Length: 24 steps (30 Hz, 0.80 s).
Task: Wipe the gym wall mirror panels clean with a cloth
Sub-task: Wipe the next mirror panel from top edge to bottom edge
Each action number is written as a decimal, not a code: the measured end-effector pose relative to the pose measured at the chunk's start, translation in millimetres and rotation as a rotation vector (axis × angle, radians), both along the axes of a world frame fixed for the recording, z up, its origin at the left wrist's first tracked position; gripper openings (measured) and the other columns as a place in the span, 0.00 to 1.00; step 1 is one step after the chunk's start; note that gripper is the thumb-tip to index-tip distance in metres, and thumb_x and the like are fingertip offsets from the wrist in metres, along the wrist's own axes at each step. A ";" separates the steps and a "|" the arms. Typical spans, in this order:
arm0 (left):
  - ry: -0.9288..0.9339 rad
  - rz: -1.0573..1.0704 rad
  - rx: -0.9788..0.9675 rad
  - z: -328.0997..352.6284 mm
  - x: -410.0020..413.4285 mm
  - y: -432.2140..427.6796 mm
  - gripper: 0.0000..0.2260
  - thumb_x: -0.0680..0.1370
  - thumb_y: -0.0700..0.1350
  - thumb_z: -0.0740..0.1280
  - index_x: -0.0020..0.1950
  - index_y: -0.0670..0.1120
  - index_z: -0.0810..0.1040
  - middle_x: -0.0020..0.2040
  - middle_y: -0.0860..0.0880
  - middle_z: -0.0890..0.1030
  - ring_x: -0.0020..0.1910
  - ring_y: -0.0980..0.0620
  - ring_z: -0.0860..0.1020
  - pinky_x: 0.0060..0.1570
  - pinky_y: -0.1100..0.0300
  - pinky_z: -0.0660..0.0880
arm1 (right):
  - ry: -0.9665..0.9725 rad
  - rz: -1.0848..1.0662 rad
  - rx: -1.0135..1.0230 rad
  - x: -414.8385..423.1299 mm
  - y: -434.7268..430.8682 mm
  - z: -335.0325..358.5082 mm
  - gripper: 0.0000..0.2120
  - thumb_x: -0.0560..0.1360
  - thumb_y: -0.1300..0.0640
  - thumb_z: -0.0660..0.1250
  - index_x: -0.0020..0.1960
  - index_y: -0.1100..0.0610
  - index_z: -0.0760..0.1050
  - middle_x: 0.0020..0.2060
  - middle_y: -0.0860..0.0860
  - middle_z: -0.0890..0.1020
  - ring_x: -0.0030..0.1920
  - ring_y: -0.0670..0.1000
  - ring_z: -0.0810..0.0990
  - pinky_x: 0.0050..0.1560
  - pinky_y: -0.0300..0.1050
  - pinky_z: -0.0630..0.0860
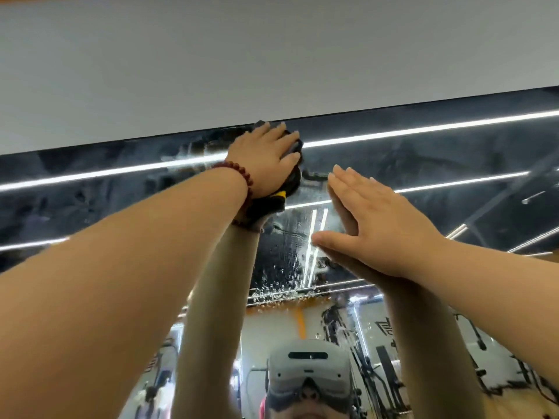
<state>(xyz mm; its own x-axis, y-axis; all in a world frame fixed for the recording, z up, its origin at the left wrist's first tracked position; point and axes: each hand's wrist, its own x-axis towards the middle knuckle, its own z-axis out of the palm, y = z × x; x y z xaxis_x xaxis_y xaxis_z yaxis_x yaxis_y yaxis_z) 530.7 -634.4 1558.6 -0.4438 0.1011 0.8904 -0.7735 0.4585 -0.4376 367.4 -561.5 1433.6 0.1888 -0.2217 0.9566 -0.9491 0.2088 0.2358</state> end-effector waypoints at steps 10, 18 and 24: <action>0.142 0.006 0.081 19.7 21.3 -15.4 0.23 0.85 0.51 0.51 0.81 0.53 0.54 0.81 0.50 0.52 0.80 0.48 0.50 0.77 0.51 0.47 | 0.028 0.029 0.000 -3.6 -0.4 0.4 0.48 0.71 0.25 0.47 0.81 0.51 0.40 0.80 0.45 0.41 0.79 0.44 0.40 0.69 0.37 0.34; -0.332 -0.024 -0.063 -33.6 21.3 -12.2 0.31 0.77 0.64 0.45 0.79 0.57 0.54 0.80 0.55 0.52 0.79 0.55 0.48 0.76 0.57 0.43 | 0.059 0.054 -0.037 -8.6 -3.6 0.8 0.48 0.73 0.24 0.48 0.81 0.53 0.42 0.80 0.47 0.44 0.79 0.45 0.42 0.70 0.38 0.35; 0.173 0.046 0.122 -14.9 6.6 -5.6 0.24 0.85 0.54 0.51 0.81 0.54 0.52 0.82 0.50 0.49 0.80 0.49 0.47 0.77 0.51 0.46 | 0.073 0.059 -0.030 -9.2 -1.7 -0.3 0.46 0.75 0.26 0.50 0.81 0.55 0.42 0.81 0.49 0.44 0.80 0.48 0.42 0.71 0.40 0.35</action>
